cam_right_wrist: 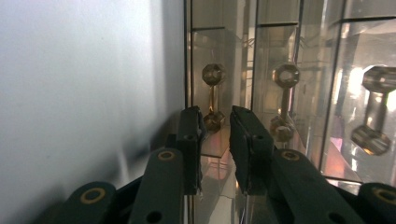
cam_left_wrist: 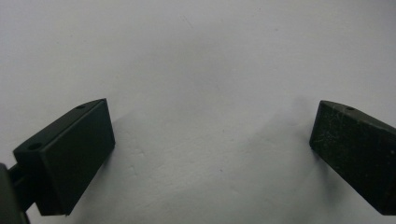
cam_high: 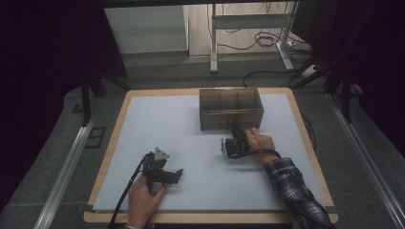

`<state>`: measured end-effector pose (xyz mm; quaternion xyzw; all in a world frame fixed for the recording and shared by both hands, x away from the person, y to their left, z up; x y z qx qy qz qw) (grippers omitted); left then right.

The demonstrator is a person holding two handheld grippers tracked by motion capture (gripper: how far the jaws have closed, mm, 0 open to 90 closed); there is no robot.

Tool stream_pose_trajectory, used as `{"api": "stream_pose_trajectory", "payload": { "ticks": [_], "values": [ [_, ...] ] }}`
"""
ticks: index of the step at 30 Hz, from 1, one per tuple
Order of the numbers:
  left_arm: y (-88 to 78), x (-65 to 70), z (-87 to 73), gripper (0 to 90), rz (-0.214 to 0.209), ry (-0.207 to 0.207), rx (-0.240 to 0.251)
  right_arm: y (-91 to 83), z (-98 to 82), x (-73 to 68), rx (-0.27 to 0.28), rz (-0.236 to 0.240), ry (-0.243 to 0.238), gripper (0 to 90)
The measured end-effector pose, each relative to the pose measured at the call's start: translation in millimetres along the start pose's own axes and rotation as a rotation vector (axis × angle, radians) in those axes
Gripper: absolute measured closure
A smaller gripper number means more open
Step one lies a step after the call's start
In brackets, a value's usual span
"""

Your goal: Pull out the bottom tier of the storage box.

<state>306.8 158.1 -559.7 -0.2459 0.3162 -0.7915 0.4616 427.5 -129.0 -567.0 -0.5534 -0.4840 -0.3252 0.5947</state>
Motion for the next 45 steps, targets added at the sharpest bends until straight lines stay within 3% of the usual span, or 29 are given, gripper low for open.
{"api": "stream_pose_trajectory", "payload": {
  "ticks": [13, 14, 15, 17, 18, 19, 22, 23, 24, 27, 34, 35, 45],
  "values": [
    [0.0, 0.0, 0.0, 0.0, 0.0, 0.0, 0.0, 1.8, 2.7, -3.8, -0.019, -0.034, -0.004, 79.5],
    [0.0, 0.0, 0.0, 0.0, 0.0, 0.0, 0.0, 3.4, 2.0, -2.3, 0.005, 0.024, 0.008, 79.6],
    [0.0, 0.0, 0.0, 0.0, 0.0, 0.0, 0.0, 1.5, 2.4, -3.4, -0.01, -0.031, 0.007, 79.6],
    [0.0, 0.0, 0.0, 0.0, 0.0, 0.001, 0.0, 0.7, 2.5, -3.8, -0.007, -0.021, 0.007, 79.8],
    [0.0, 0.0, 0.0, 0.0, 0.0, 0.0, 0.0, -0.1, 2.5, -4.6, -0.008, -0.053, 0.004, 79.8],
    [0.0, 0.0, 0.0, 0.0, 0.0, 0.0, 0.0, -0.4, 2.4, -3.9, -0.002, -0.015, 0.007, 79.8],
    [0.0, 0.0, 0.0, 0.0, 0.0, 0.0, 0.0, -4.9, 2.5, -4.8, -0.001, -0.029, 0.007, 79.7],
    [0.0, 0.0, 0.0, 0.0, 0.0, 0.0, 0.0, -5.2, 1.9, -3.8, 0.018, 0.032, 0.015, 79.7],
    [0.0, 0.0, 0.0, 0.0, 0.0, 0.0, 0.0, -8.1, 2.3, -5.0, -0.001, -0.019, 0.012, 79.7],
    [0.0, 0.0, 0.0, 0.0, 0.0, 0.0, 0.0, -13.7, 1.9, -5.9, 0.02, -0.001, 0.021, 79.6],
    [0.0, 0.0, 0.0, 0.0, 0.0, 0.0, -0.001, -24.1, 1.7, -9.0, 0.031, -0.012, 0.02, 79.6],
    [0.0, 0.0, 0.0, 0.0, 0.0, 0.0, 0.0, -24.9, 1.6, -9.0, 0.04, 0.006, 0.023, 79.6],
    [0.2, 0.3, 0.0, 0.0, 0.0, -0.004, 0.003, -40.7, 2.3, -13.8, 0.054, -0.002, 0.02, 79.5]
  ]
}}
Point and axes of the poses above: each handheld gripper's, and its own axes: y roughly forward along the jaws, z roughly out of its top, x roughly to its right, the point moved 1 cm from there along y, roughly forward along the jaws, and after that the axes turned 4 degrees about -y, right-handed, at the moved point
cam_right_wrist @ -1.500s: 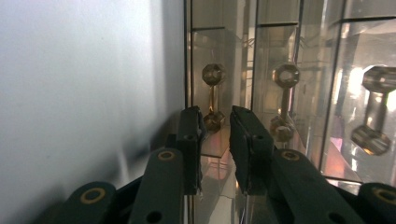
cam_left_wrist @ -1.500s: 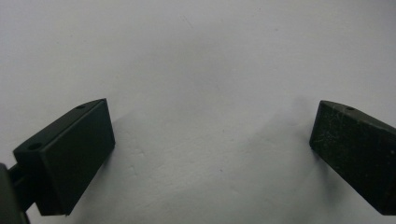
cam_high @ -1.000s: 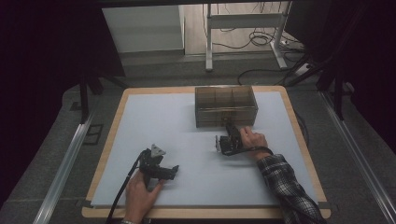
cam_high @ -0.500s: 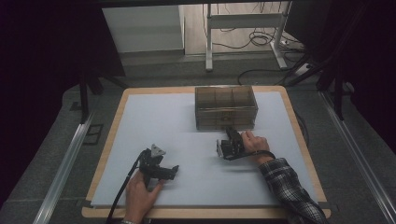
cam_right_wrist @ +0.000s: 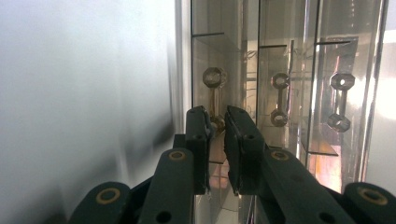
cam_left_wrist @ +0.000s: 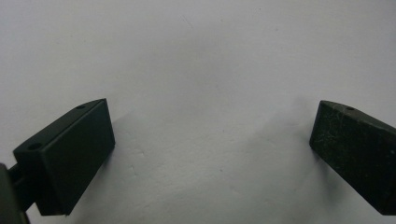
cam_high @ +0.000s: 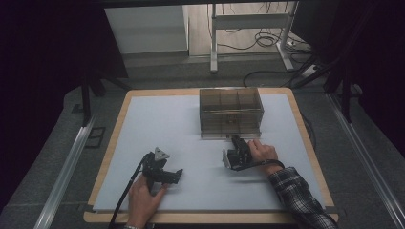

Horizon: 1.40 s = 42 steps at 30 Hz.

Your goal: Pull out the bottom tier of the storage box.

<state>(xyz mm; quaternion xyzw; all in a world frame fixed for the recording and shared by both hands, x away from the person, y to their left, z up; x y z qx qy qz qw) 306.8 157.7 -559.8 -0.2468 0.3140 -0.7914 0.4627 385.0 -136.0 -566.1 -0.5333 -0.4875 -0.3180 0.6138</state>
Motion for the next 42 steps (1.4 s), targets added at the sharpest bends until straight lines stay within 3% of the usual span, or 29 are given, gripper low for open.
{"api": "stream_pose_trajectory", "payload": {
  "ticks": [1, 2, 3, 5, 13, 22, 28, 35, 42],
  "values": [
    [0.0, 0.0, 0.0, 0.0, 0.0, 0.0, 0.0, -1.2, 0.0, -0.6, 0.007, 0.006, 0.0, 79.5],
    [0.0, 0.0, 0.0, 0.0, 0.0, 0.0, 0.0, -0.8, -0.3, -0.5, 0.023, 0.051, 0.003, 79.5],
    [0.0, 0.0, 0.0, 0.0, 0.0, 0.0, 0.0, -3.4, 0.0, -1.8, 0.008, 0.005, -0.004, 79.4],
    [0.0, 0.0, 0.0, 0.0, 0.0, 0.0, 0.0, -5.3, -0.2, -3.0, 0.003, 0.0, -0.008, 79.4],
    [0.0, 0.0, 0.0, 0.0, 0.0, 0.0, 0.0, -7.3, -0.7, -3.9, 0.007, 0.009, 0.005, 77.9],
    [0.1, 0.0, 0.0, 0.0, 0.0, -0.001, 0.001, -12.6, -1.4, 4.0, 0.015, 0.028, 0.032, 73.3],
    [0.0, 0.0, 0.0, 0.0, 0.0, -0.001, 0.0, -14.1, -7.4, 15.2, 0.038, 0.086, 0.092, 70.7],
    [0.1, 0.1, 0.0, 0.0, 0.0, -0.001, 0.001, -15.3, -12.5, 22.2, 0.049, 0.111, 0.132, 68.5],
    [0.1, 0.1, 0.0, 0.0, 0.0, -0.001, 0.001, -16.5, -18.7, 31.2, 0.083, 0.184, 0.197, 67.2]
  ]
}}
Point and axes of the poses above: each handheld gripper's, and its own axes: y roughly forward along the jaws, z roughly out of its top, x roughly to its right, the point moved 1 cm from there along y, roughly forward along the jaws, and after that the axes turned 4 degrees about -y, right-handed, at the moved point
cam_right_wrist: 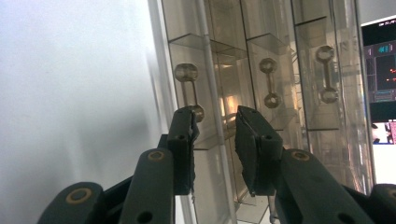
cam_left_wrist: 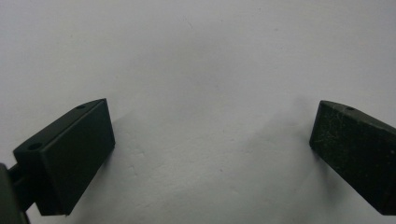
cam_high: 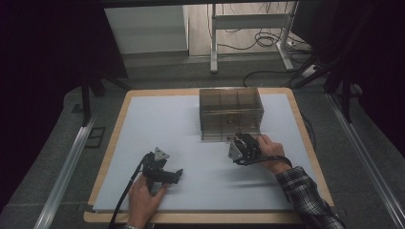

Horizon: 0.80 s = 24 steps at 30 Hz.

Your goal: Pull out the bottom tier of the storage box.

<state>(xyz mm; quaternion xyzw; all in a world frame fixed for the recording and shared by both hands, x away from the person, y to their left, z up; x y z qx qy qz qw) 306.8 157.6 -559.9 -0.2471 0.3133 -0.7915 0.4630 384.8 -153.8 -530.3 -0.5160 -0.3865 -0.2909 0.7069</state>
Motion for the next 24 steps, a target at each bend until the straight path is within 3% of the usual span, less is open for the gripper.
{"api": "stream_pose_trajectory", "payload": {
  "ticks": [12, 20, 24],
  "values": [
    [0.0, 0.0, 0.0, 0.0, 0.0, 0.0, 0.0, -4.9, -8.2, 22.7, 0.055, 0.136, 0.133, 64.7],
    [0.0, 0.0, 0.0, 0.0, 0.0, 0.0, 0.0, -4.4, -18.4, 40.2, 0.083, 0.26, 0.22, 63.4],
    [0.0, 0.0, 0.0, 0.0, 0.0, 0.0, 0.0, -1.5, -24.9, 48.0, 0.089, 0.318, 0.237, 62.8]
  ]
}}
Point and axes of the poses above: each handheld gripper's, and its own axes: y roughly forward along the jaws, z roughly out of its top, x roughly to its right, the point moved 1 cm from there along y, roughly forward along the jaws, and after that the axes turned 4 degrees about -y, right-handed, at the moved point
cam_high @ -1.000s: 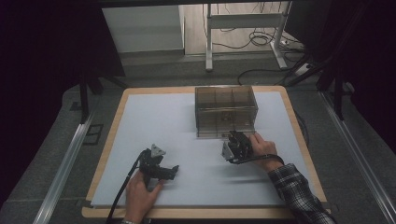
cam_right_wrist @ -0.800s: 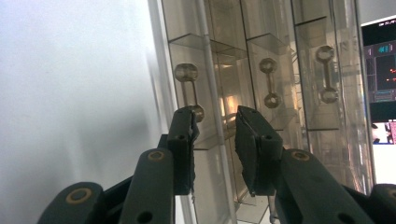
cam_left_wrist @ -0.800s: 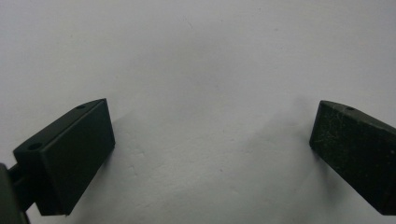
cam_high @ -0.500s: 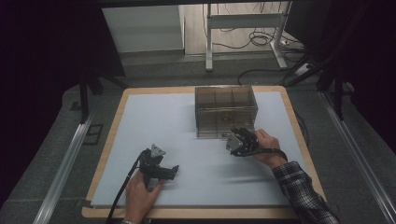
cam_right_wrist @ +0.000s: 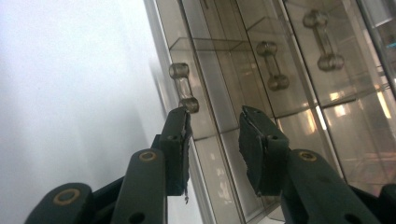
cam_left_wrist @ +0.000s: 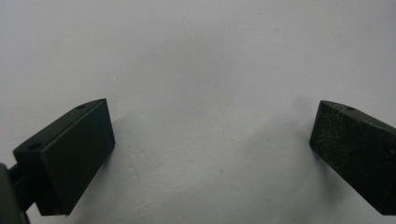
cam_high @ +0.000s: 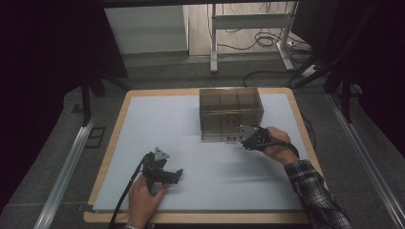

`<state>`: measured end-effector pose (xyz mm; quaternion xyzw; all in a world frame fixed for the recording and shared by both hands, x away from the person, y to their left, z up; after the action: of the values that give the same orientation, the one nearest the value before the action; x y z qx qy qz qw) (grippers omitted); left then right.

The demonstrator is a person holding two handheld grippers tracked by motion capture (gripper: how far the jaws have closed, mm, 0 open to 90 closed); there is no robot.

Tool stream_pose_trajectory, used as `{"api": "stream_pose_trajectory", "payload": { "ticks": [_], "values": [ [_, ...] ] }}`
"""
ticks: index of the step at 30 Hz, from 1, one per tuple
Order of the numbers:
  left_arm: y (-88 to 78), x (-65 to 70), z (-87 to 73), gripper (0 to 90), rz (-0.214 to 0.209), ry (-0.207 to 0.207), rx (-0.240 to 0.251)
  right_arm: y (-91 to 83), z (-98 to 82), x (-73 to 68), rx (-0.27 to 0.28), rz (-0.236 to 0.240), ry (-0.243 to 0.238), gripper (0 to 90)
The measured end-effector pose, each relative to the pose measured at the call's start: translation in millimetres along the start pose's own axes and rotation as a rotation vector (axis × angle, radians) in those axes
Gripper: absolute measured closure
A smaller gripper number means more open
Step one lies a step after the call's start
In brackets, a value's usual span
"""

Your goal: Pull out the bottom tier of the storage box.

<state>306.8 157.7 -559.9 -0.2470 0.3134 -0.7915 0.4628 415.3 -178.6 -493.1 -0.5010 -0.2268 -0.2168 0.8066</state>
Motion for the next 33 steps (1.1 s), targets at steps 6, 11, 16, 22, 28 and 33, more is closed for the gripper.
{"api": "stream_pose_trajectory", "payload": {
  "ticks": [6, 11, 16, 22, 28, 33],
  "values": [
    [0.0, -0.1, 0.0, 0.0, 0.0, 0.001, 0.0, 1.0, -8.8, 19.7, 0.0, 0.117, 0.051, 63.4],
    [-0.1, -0.1, 0.0, 0.0, 0.0, 0.001, -0.001, 5.9, -15.9, 31.7, -0.014, 0.212, 0.047, 65.8],
    [0.0, -0.1, 0.0, 0.0, 0.0, 0.001, 0.0, 13.7, -21.7, 41.8, -0.025, 0.298, 0.042, 69.5],
    [-0.1, -0.1, 0.0, 0.0, 0.0, 0.002, -0.001, 25.4, -26.5, 51.5, -0.051, 0.386, 0.032, 76.1],
    [-0.3, -0.4, 0.1, 0.0, 0.0, 0.006, -0.005, 35.5, -32.8, 57.6, -0.072, 0.456, 0.039, 80.2],
    [-0.3, -0.4, 0.0, 0.0, 0.0, 0.006, -0.005, 41.8, -35.2, 59.6, -0.064, 0.51, 0.032, 83.8]
  ]
}}
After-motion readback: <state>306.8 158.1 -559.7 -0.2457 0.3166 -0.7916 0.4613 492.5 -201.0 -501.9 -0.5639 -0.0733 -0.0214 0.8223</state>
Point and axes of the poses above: each handheld gripper's, and its own axes: y roughly forward along the jaws, z roughly out of its top, x roughly to its right, the point moved 1 cm from there along y, roughly forward along the jaws, and after that the axes turned 4 degrees about -y, right-handed, at the moved point
